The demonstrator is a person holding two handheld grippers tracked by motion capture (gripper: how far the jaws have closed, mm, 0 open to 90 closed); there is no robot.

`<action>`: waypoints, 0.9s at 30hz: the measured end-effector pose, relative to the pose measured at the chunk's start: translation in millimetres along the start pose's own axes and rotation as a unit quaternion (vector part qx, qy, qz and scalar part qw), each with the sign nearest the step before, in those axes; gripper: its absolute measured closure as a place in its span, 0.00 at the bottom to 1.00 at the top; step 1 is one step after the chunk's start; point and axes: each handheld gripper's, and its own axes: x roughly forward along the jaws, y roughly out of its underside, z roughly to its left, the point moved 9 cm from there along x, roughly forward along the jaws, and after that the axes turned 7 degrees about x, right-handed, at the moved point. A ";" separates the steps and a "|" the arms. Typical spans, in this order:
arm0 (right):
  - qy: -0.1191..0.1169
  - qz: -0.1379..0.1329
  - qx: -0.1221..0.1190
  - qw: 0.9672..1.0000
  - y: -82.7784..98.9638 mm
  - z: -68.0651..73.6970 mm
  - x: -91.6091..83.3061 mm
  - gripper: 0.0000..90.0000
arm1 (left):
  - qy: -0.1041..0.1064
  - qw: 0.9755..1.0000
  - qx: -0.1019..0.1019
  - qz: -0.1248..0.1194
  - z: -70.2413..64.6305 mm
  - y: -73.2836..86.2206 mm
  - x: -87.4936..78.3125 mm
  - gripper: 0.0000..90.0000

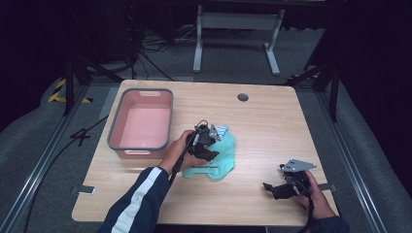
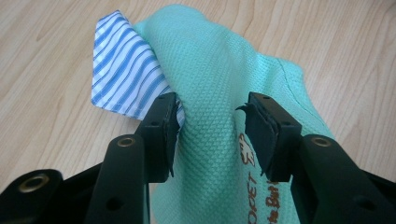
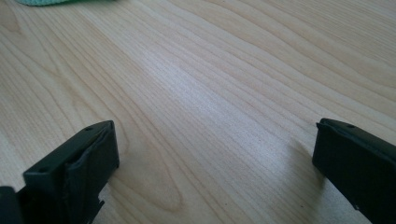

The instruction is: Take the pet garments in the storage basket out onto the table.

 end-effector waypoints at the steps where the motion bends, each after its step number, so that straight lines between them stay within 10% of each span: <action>1: 0.000 0.000 0.000 1.000 0.0 0.0 -0.1 0.01 | 0.000 1.000 -0.003 0.000 -0.7 0.0 -1.2 0.59; 27: 0.001 0.000 -0.001 1.000 0.2 -0.2 -0.1 0.01 | -0.002 1.000 0.031 0.001 -19.8 8.8 -29.9 0.42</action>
